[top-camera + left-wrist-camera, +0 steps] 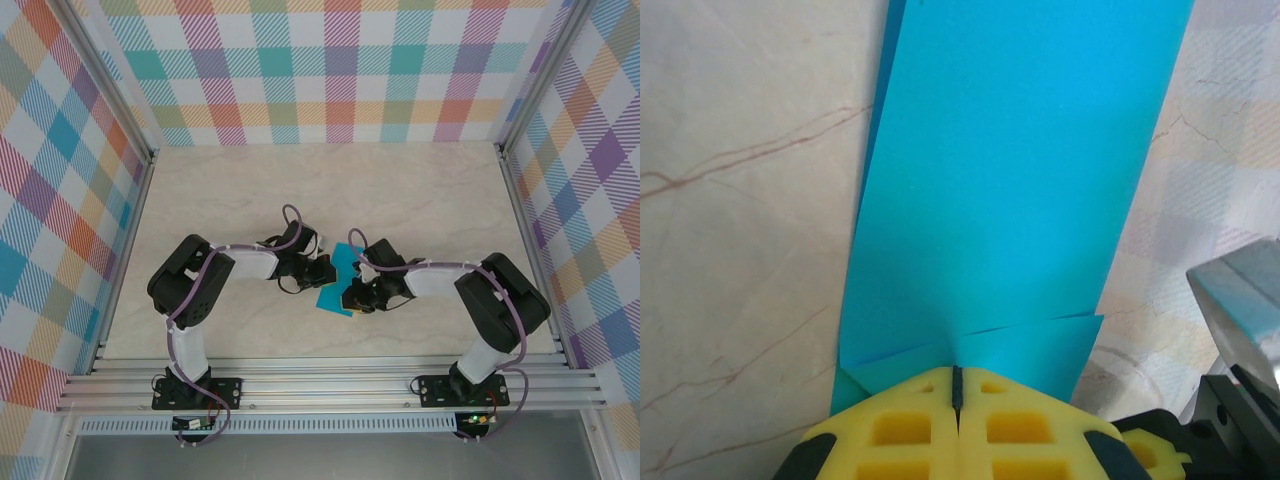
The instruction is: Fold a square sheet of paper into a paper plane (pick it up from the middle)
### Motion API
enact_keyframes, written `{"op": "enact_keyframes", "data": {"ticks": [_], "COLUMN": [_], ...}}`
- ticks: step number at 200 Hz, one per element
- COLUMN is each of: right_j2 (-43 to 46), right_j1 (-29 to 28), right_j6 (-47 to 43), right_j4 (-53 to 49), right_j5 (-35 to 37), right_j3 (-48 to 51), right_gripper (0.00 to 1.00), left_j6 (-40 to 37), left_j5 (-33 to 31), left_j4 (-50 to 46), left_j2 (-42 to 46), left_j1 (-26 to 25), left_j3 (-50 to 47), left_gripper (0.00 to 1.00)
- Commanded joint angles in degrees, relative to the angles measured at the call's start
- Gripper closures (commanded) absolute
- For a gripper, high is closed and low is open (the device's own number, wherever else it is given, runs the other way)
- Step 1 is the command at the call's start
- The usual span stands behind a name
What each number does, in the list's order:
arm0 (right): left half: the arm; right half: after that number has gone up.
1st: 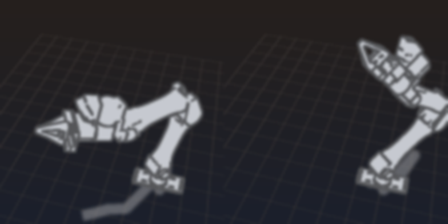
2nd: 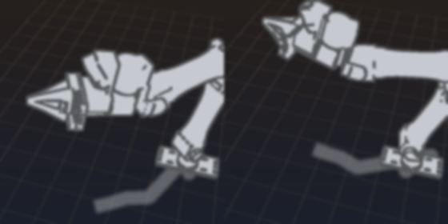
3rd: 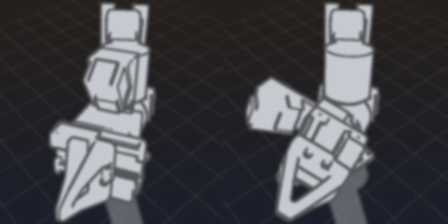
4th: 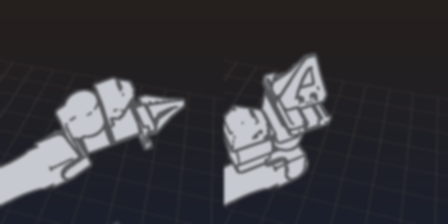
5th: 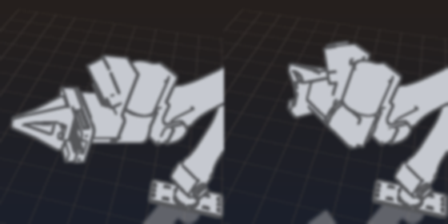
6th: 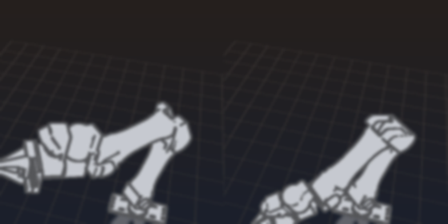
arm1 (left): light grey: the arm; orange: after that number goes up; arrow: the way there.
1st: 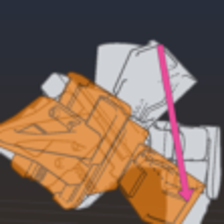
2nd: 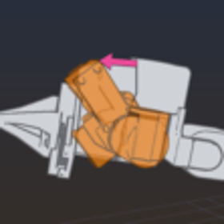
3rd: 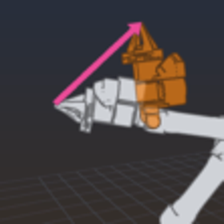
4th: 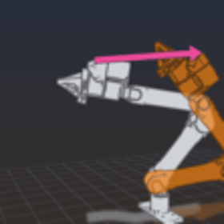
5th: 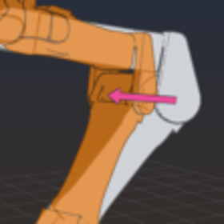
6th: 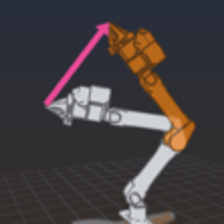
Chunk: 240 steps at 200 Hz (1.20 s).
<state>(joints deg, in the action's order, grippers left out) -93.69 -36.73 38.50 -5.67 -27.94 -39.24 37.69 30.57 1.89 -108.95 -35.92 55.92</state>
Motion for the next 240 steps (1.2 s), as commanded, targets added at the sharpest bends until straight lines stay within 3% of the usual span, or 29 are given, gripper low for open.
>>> {"op": "enact_keyframes", "data": {"ticks": [1, 66, 109, 148, 205, 240], "right_j2": [2.3, 6.0, 11.5, 9.7, 2.6, -0.7], "right_j1": [-0.2, -0.2, 2.8, 8.4, 8.8, 8.8], "right_j6": [-1.0, -2.4, 2.1, 6.9, 10.5, 10.7], "right_j4": [-1.9, -6.0, -11.2, -5.4, -4.8, -0.9], "right_j5": [-1.7, 0.5, 10.6, 5.8, 5.8, 2.1], "right_j3": [2.5, 3.9, 1.2, -1.3, -5.5, -5.4], "right_gripper": [0.84, 0.84, 0.78, 0.65, 0.63, 0.63], "left_j6": [-0.2, 0.0, 1.4, 2.6, 2.6, 2.3], "left_j5": [-4.2, -3.6, -2.5, -2.3, -1.4, -1.4], "left_j4": [-3.7, -3.7, -2.4, -1.8, -1.5, -1.9], "left_j2": [-1.8, -1.6, 0.1, 2.5, 2.7, 2.4], "left_j1": [-0.2, -0.2, -0.3, -0.3, -0.3, -0.3], "left_j3": [-1.5, -1.0, -1.5, -2.0, -1.3, -0.6], "left_gripper": [0.96, 0.96, 0.95, 0.93, 0.89, 0.89]}}
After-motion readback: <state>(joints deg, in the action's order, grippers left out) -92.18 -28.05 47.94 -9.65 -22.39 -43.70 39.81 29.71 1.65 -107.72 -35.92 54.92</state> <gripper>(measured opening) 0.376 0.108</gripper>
